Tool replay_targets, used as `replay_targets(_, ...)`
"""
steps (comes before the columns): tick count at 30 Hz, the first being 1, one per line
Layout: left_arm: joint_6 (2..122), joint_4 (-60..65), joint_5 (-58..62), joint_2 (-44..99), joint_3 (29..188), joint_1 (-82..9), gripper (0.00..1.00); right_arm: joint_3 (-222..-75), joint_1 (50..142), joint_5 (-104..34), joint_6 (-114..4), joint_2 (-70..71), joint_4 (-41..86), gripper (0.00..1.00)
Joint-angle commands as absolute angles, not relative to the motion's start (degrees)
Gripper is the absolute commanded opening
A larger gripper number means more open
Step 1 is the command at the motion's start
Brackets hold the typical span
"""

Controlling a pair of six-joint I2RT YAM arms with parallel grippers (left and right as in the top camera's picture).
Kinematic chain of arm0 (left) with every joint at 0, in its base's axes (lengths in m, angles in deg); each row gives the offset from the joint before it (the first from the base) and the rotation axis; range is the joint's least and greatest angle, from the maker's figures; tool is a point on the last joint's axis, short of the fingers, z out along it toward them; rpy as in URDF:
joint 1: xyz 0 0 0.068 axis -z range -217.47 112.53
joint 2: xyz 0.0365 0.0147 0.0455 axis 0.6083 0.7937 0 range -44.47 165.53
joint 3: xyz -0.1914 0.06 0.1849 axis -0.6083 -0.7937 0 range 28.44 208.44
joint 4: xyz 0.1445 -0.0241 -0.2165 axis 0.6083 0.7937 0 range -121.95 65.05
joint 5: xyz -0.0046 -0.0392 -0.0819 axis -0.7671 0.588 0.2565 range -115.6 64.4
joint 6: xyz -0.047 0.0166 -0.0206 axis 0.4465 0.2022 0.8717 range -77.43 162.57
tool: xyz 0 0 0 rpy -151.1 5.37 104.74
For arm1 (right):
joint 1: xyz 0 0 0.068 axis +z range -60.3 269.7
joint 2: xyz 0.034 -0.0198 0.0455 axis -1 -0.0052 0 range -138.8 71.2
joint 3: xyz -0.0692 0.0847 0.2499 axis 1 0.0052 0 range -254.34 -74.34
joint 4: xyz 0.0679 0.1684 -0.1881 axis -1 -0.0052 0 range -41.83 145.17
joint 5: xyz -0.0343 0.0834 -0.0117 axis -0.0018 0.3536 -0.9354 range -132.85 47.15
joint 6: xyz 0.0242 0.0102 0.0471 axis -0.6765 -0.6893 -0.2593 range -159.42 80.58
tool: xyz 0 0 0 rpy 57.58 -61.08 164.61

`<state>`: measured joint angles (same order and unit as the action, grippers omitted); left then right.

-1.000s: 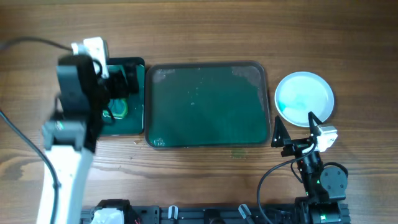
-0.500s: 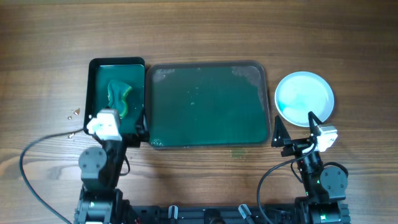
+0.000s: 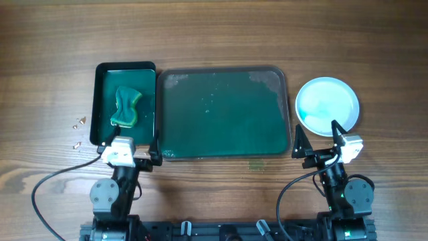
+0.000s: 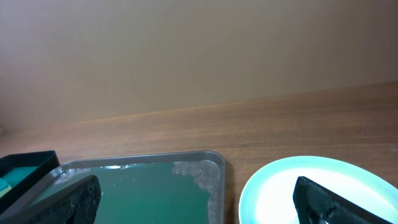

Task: Clean dirty plates on tray and stack at the side

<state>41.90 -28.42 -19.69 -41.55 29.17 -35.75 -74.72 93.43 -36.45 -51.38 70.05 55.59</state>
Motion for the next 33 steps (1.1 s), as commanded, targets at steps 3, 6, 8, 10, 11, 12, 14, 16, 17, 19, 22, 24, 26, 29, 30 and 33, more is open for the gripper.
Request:
replay_targets(3, 39.37, -27.99, -19.19, -44.31, 28.76, -36.43, 1.0, -74.64, 93.71, -35.54, -51.99, 70.56, 55.72, 1.0)
replay_targets(6, 39.35, -28.07, -19.19, -44.31, 28.76, -37.02, 1.0, -74.64, 93.71, -35.54, -52.02, 70.56, 55.72, 1.0)
replay_targets(8, 39.35, -28.07, -19.16, -44.22, 28.76, -37.0, 1.0, -74.64, 93.71, -35.54, -51.99, 70.56, 55.72, 1.0)
replay_targets(10, 39.35, -28.07, -19.19, -44.13, 28.76, -37.0, 1.0, -74.64, 93.71, -35.54, -51.99, 70.56, 55.72, 1.0)
replay_targets(11, 39.35, -28.05, -19.19, -44.13, 28.76, -37.0, 1.0, -74.64, 93.71, -35.54, -51.99, 70.56, 55.72, 1.0)
replay_targets(12, 39.35, -28.05, -19.19, -44.13, 28.76, -37.0, 1.0, -74.64, 93.71, -35.54, -52.02, 70.56, 55.72, 1.0)
replay_targets(14, 39.35, -28.05, -19.19, -44.13, 28.76, -37.0, 1.0, -74.64, 93.71, -35.54, -52.02, 70.56, 55.72, 1.0)
replay_targets(16, 39.35, -28.07, -19.19, -44.13, 28.76, -37.0, 1.0, -74.64, 93.71, -35.54, -51.99, 70.56, 55.72, 1.0)
replay_targets(17, 39.35, -28.07, -19.19, -44.13, 28.76, -37.0, 1.0, -74.64, 93.71, -35.54, -52.02, 70.56, 55.72, 1.0)
replay_targets(19, 39.35, -28.05, -19.19, -44.13, 28.76, -37.0, 1.0, -74.64, 93.71, -35.54, -52.02, 70.56, 55.72, 1.0)
replay_targets(22, 39.35, -28.07, -19.19, -44.13, 28.76, -37.0, 1.0, -74.64, 93.71, -35.54, -52.02, 70.56, 55.72, 1.0)
replay_targets(24, 39.35, -28.07, -19.19, -44.13, 28.76, -37.0, 1.0, -74.64, 93.71, -35.54, -52.02, 70.56, 55.72, 1.0)
replay_targets(26, 39.35, -28.05, -19.19, -44.13, 28.76, -37.0, 1.0, -74.64, 93.71, -35.54, -51.99, 70.56, 55.72, 1.0)
replay_targets(29, 39.35, -28.05, -19.19, -44.13, 28.76, -37.0, 1.0, -74.64, 93.71, -35.54, -51.99, 70.56, 55.72, 1.0)
replay_targets(30, 39.35, -28.05, -19.19, -44.13, 28.76, -37.0, 1.0, -74.64, 93.71, -35.54, -52.02, 70.56, 55.72, 1.0)
replay_targets(33, 39.35, -28.07, -19.19, -44.13, 28.76, -37.0, 1.0, -74.64, 93.71, -35.54, -51.99, 70.56, 55.72, 1.0)
